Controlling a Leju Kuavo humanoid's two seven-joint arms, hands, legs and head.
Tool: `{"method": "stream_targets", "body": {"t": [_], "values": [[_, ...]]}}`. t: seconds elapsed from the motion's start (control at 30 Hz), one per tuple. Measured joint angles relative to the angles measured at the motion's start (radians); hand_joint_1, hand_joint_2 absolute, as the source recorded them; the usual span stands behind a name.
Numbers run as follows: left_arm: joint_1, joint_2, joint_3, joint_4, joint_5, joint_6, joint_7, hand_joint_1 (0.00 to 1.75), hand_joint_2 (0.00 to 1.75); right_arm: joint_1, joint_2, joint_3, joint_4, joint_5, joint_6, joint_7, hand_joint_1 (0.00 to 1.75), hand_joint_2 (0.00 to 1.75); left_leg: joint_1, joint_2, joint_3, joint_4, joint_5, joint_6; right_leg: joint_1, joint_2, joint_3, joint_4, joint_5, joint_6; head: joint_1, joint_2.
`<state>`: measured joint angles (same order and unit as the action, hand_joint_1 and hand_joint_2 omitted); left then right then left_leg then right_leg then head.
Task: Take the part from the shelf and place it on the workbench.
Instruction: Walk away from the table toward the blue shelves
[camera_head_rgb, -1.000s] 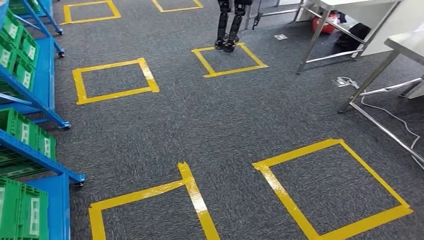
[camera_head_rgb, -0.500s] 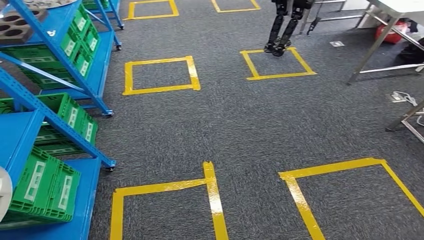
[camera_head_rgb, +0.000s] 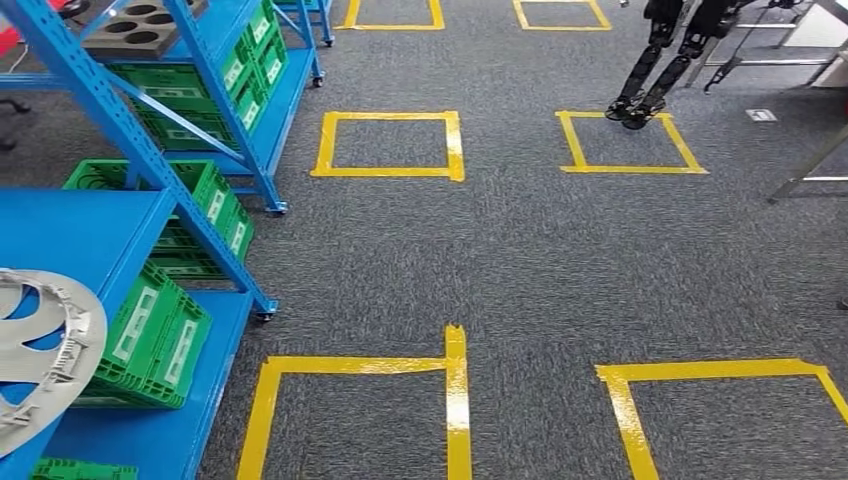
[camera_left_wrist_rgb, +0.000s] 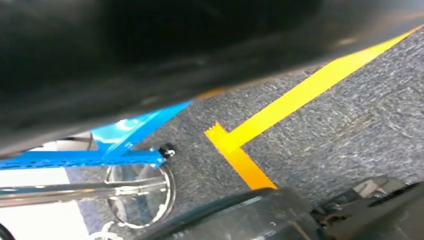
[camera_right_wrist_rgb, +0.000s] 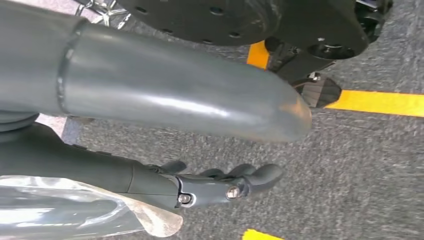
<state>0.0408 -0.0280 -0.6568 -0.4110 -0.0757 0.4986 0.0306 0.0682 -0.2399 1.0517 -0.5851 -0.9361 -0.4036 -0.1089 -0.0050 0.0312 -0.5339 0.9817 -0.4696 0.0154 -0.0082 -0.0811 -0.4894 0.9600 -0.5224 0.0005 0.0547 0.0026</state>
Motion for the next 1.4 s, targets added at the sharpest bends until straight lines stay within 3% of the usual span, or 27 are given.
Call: {"method": "stream_targets", "body": {"t": [0.03, 0.07, 0.17, 0.33, 0.43, 1.1, 1.3, 1.4], "values": [[-0.001, -0.002, 0.0, 0.002, 0.001, 0.0, -0.002, 0.0, 0.0, 0.0, 0.0, 0.0, 0.002, -0.002, 0.0, 0.0, 0.0, 0.0, 0.0, -0.001, 0.0, 0.0, -0.001, -0.001, 0.0, 0.001, 0.001, -0.002, 0.002, -0.012, 0.002, 0.0], [-0.001, -0.003, 0.001, 0.004, 0.002, 0.0, -0.004, 0.0, 0.0, -0.001, 0.001, 0.0, 0.004, -0.004, -0.001, 0.0, 0.0, 0.0, -0.001, -0.001, 0.0, 0.001, -0.002, 0.0, 0.0, 0.002, 0.002, -0.002, 0.002, -0.013, 0.003, 0.0], [-0.002, -0.004, 0.001, 0.009, 0.004, 0.001, -0.013, 0.0, 0.0, 0.001, 0.001, 0.0, 0.008, -0.009, -0.001, -0.001, 0.0, 0.0, -0.005, -0.001, 0.0, 0.002, -0.004, 0.002, -0.003, 0.005, 0.004, -0.003, 0.007, -0.003, 0.002, 0.0], [-0.004, -0.004, 0.001, 0.011, 0.003, 0.001, -0.035, 0.0, 0.0, 0.003, 0.001, 0.0, 0.009, -0.021, -0.001, -0.001, 0.0, 0.0, -0.009, 0.0, -0.003, 0.006, -0.005, 0.004, -0.009, 0.005, 0.006, -0.004, 0.007, 0.03, 0.002, 0.0], [-0.005, -0.004, 0.0, 0.011, 0.001, 0.001, -0.041, 0.0, 0.0, 0.003, 0.001, 0.0, 0.009, -0.024, -0.003, 0.0, 0.0, 0.0, -0.008, 0.0, -0.002, 0.006, -0.006, 0.005, -0.009, 0.005, 0.001, -0.004, 0.005, 0.035, 0.002, 0.0], [-0.006, -0.004, -0.008, 0.012, 0.014, -0.011, -0.046, 0.0, 0.0, 0.003, 0.001, 0.002, 0.011, -0.038, -0.003, -0.002, 0.0, 0.0, -0.002, 0.0, 0.0, 0.006, -0.005, 0.003, -0.002, 0.005, 0.0, 0.001, 0.002, 0.033, 0.002, 0.0], [-0.007, -0.004, -0.008, 0.013, 0.019, -0.01, -0.046, 0.0, 0.0, 0.001, 0.002, 0.002, 0.013, -0.038, -0.002, -0.003, 0.0, 0.0, -0.007, 0.0, -0.004, 0.013, -0.008, 0.008, -0.006, 0.003, 0.008, 0.0, 0.005, 0.04, 0.001, 0.0], [-0.007, -0.004, -0.008, 0.015, 0.023, -0.008, -0.046, 0.0, 0.0, -0.002, 0.003, 0.002, 0.014, -0.038, -0.001, -0.005, 0.0, 0.0, -0.002, -0.005, 0.0, -0.002, -0.002, 0.019, -0.008, 0.008, 0.006, 0.006, -0.003, 0.048, 0.002, 0.0]]}}
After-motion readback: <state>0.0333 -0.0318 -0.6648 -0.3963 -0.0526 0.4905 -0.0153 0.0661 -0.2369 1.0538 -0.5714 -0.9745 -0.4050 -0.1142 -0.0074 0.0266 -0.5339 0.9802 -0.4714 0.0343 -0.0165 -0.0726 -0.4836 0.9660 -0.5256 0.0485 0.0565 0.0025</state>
